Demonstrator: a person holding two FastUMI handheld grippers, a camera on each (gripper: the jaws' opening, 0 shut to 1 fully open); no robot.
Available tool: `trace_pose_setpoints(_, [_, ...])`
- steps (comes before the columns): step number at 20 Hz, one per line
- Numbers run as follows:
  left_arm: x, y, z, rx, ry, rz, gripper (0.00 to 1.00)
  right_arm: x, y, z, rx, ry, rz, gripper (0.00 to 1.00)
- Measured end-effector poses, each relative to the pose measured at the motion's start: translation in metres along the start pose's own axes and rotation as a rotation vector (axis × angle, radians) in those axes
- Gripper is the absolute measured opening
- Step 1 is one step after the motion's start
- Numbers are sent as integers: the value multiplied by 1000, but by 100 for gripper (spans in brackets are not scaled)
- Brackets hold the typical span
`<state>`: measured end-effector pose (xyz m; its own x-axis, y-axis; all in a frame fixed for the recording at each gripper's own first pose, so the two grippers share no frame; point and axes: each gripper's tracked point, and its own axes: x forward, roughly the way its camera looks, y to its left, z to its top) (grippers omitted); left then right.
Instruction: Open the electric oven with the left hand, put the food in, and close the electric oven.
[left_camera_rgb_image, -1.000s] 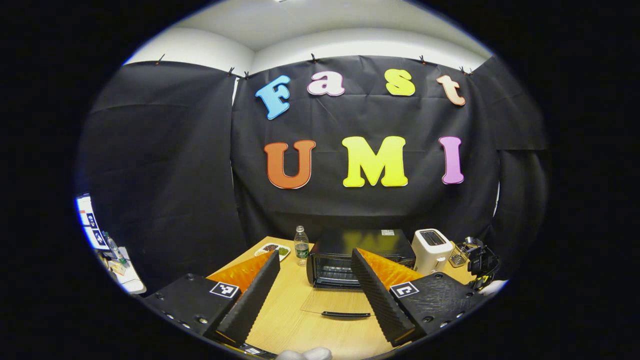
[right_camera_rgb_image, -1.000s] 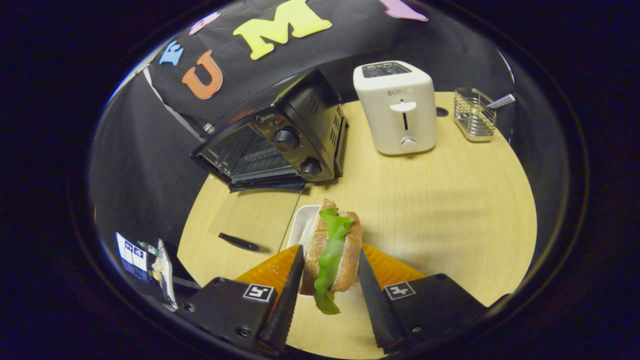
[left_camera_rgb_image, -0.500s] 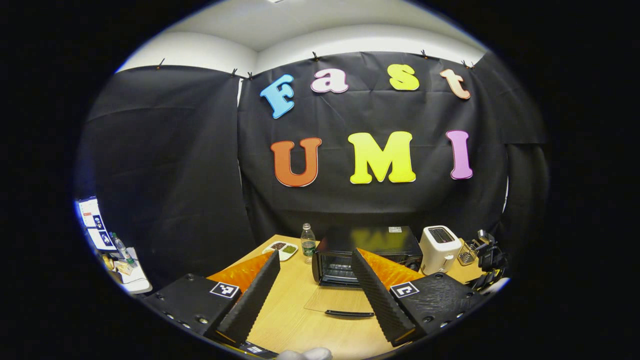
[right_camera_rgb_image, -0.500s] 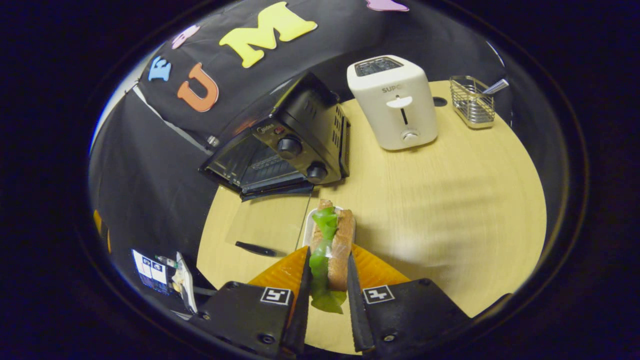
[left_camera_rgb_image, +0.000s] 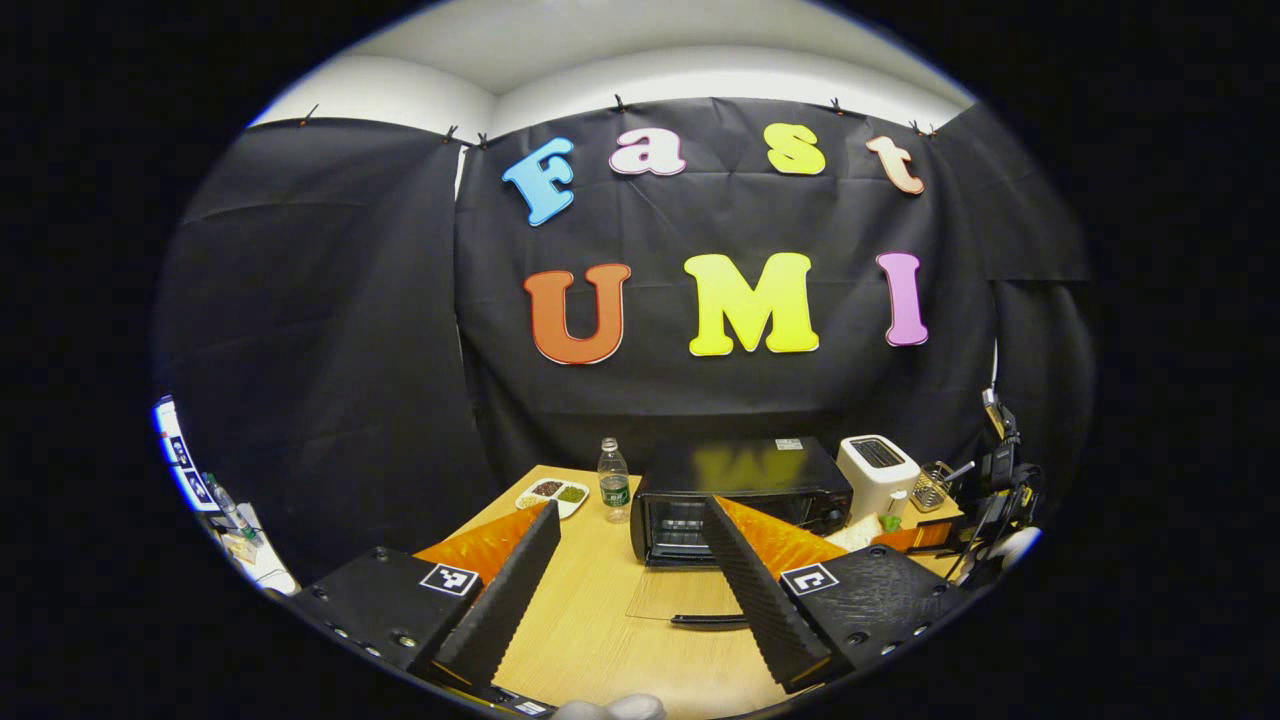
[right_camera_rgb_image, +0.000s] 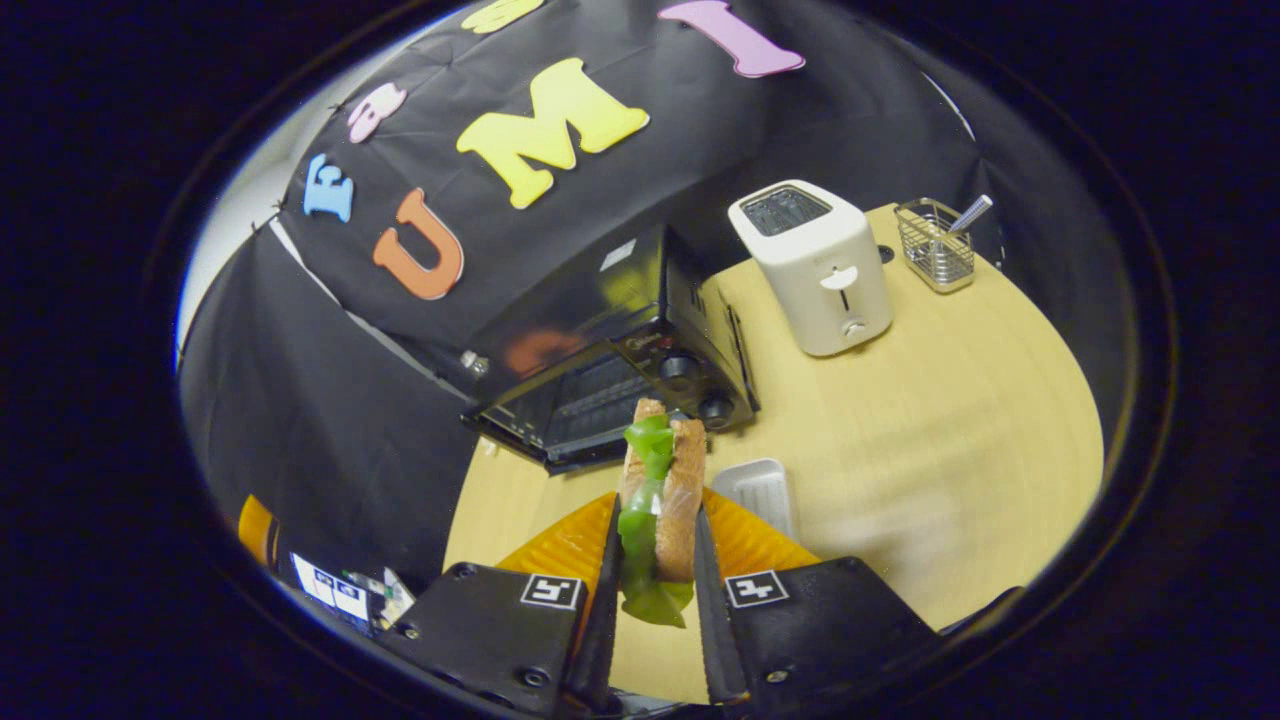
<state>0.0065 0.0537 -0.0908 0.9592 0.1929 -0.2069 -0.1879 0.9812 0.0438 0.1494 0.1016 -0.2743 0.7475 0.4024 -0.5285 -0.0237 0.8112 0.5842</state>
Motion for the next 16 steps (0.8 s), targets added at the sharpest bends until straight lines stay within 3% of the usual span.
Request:
trace_pose_setpoints(3, [1, 11, -4, 16, 3, -55, 94, 17, 30, -3, 78, -101, 22, 39])
trace_pose_setpoints(4, [0, 15, -6, 22, 5, -68, 86, 25, 37, -5, 102, -137, 21, 39])
trace_pose_setpoints(11, [-4, 41, -22, 70, 11, -130, 86, 98, 77, -18, 293, -307, 38, 39])
trace_pose_setpoints(12, [-5, 44, -24, 78, 13, -135, 94, 110, 81, -19, 318, -319, 42, 39])
trace_pose_setpoints(16, [-7, 56, -36, 102, 31, -136, 95, 149, 93, -12, 355, -375, 35, 39])
